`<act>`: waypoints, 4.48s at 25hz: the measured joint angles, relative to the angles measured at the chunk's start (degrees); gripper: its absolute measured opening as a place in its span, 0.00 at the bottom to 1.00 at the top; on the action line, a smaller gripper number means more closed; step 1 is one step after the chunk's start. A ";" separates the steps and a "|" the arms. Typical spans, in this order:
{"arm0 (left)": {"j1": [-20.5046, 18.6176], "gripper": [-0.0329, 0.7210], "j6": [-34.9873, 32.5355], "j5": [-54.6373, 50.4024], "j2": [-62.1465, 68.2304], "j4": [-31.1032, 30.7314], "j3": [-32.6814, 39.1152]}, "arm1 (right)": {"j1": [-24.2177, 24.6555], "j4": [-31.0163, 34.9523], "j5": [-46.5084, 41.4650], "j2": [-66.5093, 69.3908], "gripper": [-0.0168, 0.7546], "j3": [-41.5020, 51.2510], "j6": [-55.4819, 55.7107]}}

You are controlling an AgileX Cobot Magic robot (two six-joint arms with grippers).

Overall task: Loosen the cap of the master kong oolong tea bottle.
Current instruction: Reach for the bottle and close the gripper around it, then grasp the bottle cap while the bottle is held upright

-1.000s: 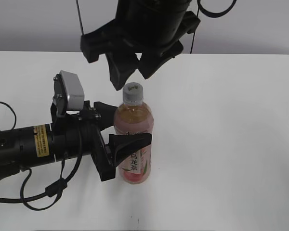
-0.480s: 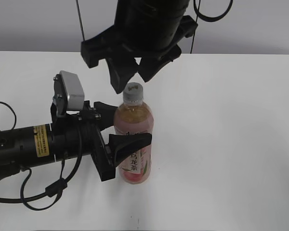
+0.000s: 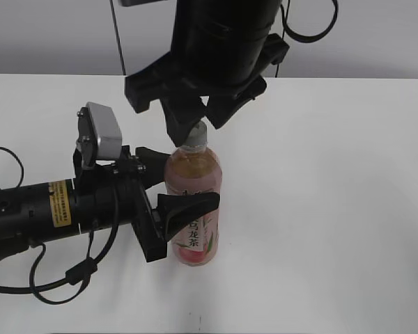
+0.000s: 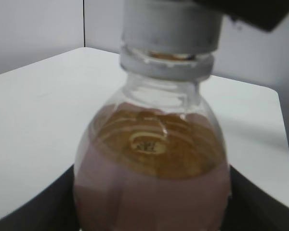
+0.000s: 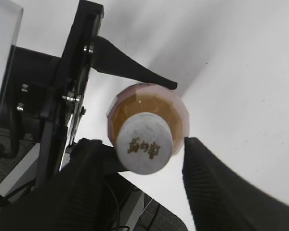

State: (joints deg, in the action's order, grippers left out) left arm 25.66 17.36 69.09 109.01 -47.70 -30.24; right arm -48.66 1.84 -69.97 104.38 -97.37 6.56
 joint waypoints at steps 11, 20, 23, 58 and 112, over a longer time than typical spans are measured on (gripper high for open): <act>0.00 0.66 0.00 0.00 0.00 0.00 0.00 | 0.00 -1.20 -0.06 0.18 0.54 0.00 0.00; 0.00 0.66 0.00 0.00 0.00 0.00 0.00 | 0.00 -0.90 -0.06 0.69 0.41 0.00 -0.18; 0.00 0.66 0.00 0.00 0.00 0.00 0.00 | 0.00 -0.90 -0.06 0.69 0.38 0.00 -0.69; 0.00 0.66 0.00 0.00 0.00 -0.05 0.00 | 0.05 -0.65 0.10 0.69 0.37 -0.05 -57.38; 0.00 0.66 0.12 0.01 0.00 -0.84 0.00 | 0.09 2.20 0.03 0.62 0.60 -2.03 -17.27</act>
State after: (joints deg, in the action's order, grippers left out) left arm 25.66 17.48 69.10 109.01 -48.55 -30.24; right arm -48.57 4.04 -69.94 105.00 -99.40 -10.72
